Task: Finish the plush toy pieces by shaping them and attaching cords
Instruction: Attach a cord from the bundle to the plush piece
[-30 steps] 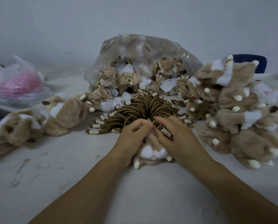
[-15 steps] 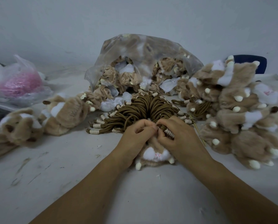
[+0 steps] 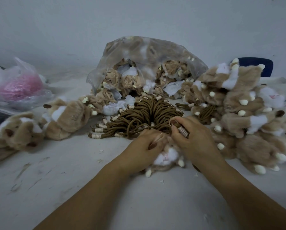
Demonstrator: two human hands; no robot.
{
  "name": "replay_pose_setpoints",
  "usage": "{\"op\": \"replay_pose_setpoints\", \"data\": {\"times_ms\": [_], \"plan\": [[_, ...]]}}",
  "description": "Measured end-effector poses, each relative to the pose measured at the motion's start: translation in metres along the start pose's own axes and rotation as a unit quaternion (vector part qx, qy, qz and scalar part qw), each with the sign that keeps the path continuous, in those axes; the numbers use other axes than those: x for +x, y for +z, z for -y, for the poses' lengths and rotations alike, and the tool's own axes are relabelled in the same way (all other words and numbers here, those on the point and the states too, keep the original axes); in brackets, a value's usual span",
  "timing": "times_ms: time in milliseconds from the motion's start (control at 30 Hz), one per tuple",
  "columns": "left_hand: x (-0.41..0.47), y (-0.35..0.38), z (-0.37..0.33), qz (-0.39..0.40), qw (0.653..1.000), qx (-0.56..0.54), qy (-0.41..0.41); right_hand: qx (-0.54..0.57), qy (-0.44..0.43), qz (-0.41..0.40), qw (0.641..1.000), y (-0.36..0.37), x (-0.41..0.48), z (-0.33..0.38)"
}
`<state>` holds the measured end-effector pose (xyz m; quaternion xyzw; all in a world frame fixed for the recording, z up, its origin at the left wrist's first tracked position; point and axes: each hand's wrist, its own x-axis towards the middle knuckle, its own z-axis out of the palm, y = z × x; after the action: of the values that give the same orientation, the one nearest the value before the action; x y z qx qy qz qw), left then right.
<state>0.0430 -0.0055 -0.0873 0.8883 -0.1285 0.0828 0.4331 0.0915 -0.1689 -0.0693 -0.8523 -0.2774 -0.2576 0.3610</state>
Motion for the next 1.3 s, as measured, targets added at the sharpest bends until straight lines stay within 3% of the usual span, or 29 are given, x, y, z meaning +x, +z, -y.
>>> {"op": "replay_pose_setpoints", "data": {"times_ms": [167, 300, 700, 900, 1067, 1200, 1300], "plan": [[0.004, -0.001, -0.004, -0.132, 0.981, 0.137, 0.034, 0.008, -0.012, 0.003, 1.0, 0.003, -0.003, 0.007], [0.005, 0.003, -0.013, -0.174, 0.953, 0.235, 0.082, 0.015, -0.005, 0.022, 1.0, 0.006, -0.003, 0.012], [0.005, 0.008, -0.012, -0.257, 0.925, 0.267, 0.079, 0.022, -0.035, 0.029, 0.999, 0.01, -0.009, 0.02], [0.008, 0.007, 0.0, -0.219, 0.956, 0.194, -0.028, 0.03, -0.061, 0.07, 0.995, 0.01, -0.01, 0.017], [0.007, 0.004, 0.004, -0.192, 0.981, 0.009, -0.023, 0.008, -0.008, 0.043, 0.999, 0.007, -0.006, 0.0], [0.007, 0.003, 0.003, -0.151, 0.988, -0.013, -0.023, 0.031, 0.031, -0.022, 0.999, 0.004, -0.003, -0.007], [0.005, 0.003, 0.003, -0.151, 0.988, -0.026, -0.011, 0.067, 0.048, -0.017, 0.996, 0.001, -0.004, -0.008]]}}
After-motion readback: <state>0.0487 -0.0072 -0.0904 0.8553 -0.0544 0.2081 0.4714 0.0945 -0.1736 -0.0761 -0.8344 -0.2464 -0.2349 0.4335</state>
